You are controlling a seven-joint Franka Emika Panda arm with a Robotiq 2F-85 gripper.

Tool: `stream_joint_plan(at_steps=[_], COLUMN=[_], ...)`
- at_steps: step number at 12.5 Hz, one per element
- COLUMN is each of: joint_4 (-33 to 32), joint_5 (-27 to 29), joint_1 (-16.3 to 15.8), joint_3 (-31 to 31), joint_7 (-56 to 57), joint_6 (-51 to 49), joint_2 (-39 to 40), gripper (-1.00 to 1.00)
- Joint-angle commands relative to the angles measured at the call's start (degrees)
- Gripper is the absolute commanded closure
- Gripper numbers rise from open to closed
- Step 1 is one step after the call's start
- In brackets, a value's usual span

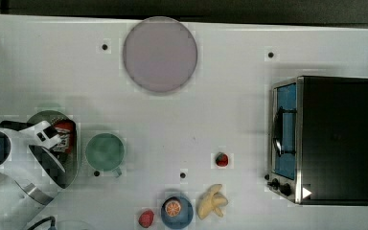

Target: Pick Ketchup from the table and place it in strainer.

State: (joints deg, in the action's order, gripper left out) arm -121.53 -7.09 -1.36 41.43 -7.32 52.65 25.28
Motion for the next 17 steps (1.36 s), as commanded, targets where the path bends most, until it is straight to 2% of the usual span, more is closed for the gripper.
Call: stream_joint_plan(at_steps=[1,5,9,11,14,17], joint_4=[1.11,1.26,2.17,2.85,4.06,7.93], joint_5=[0.08,0.09,0.19,0.74,9.47,10.61], joint_1=[1.98,8.43,13.91,14.9,14.92,14.94], joint_3=[0.42,-0.67,-7.66,-13.25,-21.45,-27.0], joint_7=[-3.51,-3.51,-3.4,-2.44,-1.81,7.8], joint_6=[-1.86,-11.57,-21.92,-25.81,-31.38,-35.96], joint_2=[-7.21,-17.56,-29.22,-33.32,-36.41,-36.86], gripper=[-1.0,-1.0,-1.0,-1.0,-1.0,-1.0])
